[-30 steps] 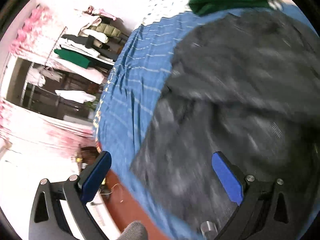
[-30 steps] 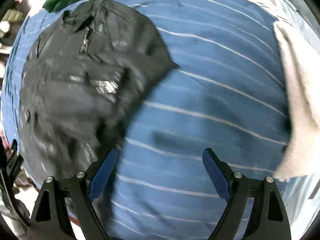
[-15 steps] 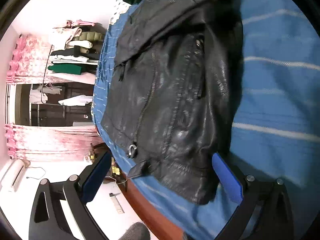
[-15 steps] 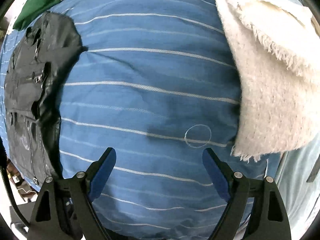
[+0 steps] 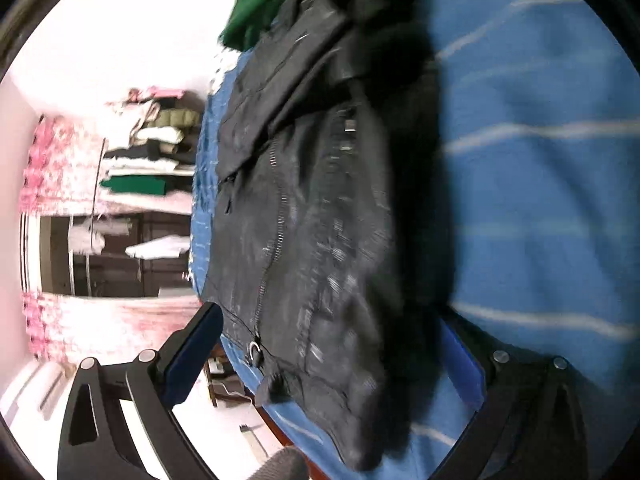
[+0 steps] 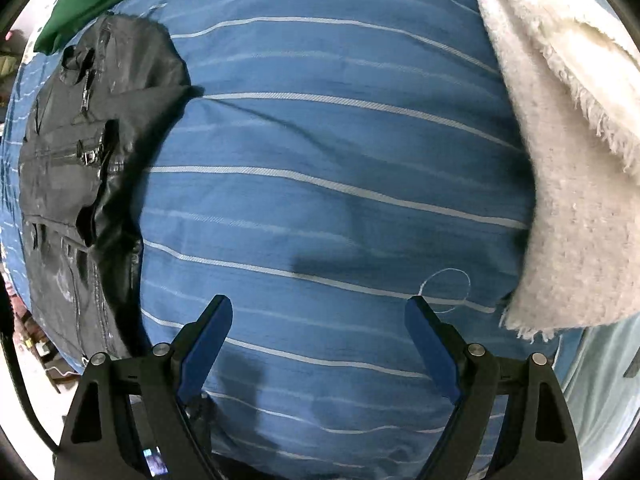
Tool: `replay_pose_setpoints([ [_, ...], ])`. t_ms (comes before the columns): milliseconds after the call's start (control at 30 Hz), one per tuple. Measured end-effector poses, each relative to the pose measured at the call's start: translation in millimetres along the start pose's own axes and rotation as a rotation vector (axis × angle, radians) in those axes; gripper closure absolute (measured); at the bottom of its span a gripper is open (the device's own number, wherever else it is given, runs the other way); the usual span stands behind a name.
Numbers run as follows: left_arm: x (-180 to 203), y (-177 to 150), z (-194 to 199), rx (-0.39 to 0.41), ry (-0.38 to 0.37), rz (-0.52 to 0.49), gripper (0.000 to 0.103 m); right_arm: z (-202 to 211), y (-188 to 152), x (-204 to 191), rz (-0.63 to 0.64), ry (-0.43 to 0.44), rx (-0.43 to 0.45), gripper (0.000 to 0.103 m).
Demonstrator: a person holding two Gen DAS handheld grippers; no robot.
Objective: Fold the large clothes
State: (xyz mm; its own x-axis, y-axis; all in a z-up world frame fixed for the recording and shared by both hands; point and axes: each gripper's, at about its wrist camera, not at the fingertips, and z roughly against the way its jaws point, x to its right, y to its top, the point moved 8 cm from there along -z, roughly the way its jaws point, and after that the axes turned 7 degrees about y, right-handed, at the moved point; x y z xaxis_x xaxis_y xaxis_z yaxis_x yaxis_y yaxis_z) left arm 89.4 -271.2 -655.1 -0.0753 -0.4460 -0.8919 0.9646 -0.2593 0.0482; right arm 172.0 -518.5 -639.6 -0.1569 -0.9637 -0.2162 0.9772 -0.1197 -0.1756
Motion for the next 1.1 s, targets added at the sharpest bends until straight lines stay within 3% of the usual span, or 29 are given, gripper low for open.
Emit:
replay_pose_setpoints([
  [100, -17, 9, -24, -0.064, 0.059, 0.057, 0.000, 5, 1, 13, -0.002, -0.001, 0.016, 0.014],
  [200, -26, 12, -42, -0.143, 0.032, 0.128, 0.000, 1, 8, 20, -0.015, 0.014, 0.017, 0.014],
  [267, -31, 13, -45, -0.157, 0.029, 0.152, 0.002, -6, 19, 18, -0.028, 0.074, 0.017, 0.014],
  [333, -36, 12, -44, -0.162, -0.029, 0.201, 0.029, -11, 29, 10, -0.047, 0.206, 0.024, 0.014],
  [367, -36, 11, -42, -0.163, -0.093, 0.230, 0.062, -15, 35, 2, -0.059, 0.314, 0.026, 0.014],
  [467, -53, 12, -40, -0.157, -0.188, 0.299, 0.072, -23, 52, -28, -0.069, 0.605, 0.023, 0.013],
  [567, -71, 16, -44, -0.129, -0.220, 0.319, 0.077, -33, 74, -59, -0.105, 0.856, 0.007, 0.013],
  [667, -82, 21, -43, -0.108, -0.251, 0.320, 0.078, -56, 89, -94, -0.139, 0.985, -0.035, 0.013],
  [733, -88, 22, -42, -0.093, -0.272, 0.314, 0.078, -76, 97, -111, -0.163, 1.009, -0.075, 0.015],
  [767, -89, 22, -40, -0.087, -0.275, 0.311, 0.079, -83, 100, -120, -0.185, 1.016, -0.069, 0.042],
  [800, -93, 23, -39, -0.074, -0.288, 0.307, 0.080, -84, 105, -125, -0.194, 1.007, -0.066, 0.059],
  [867, -98, 25, -36, -0.069, -0.321, 0.305, 0.080, -83, 103, -139, -0.213, 0.971, -0.028, 0.071],
  [1100, -155, 17, -60, -0.116, -0.525, 0.386, 0.078, 6, 90, -203, -0.082, 0.861, 0.062, 0.076],
])
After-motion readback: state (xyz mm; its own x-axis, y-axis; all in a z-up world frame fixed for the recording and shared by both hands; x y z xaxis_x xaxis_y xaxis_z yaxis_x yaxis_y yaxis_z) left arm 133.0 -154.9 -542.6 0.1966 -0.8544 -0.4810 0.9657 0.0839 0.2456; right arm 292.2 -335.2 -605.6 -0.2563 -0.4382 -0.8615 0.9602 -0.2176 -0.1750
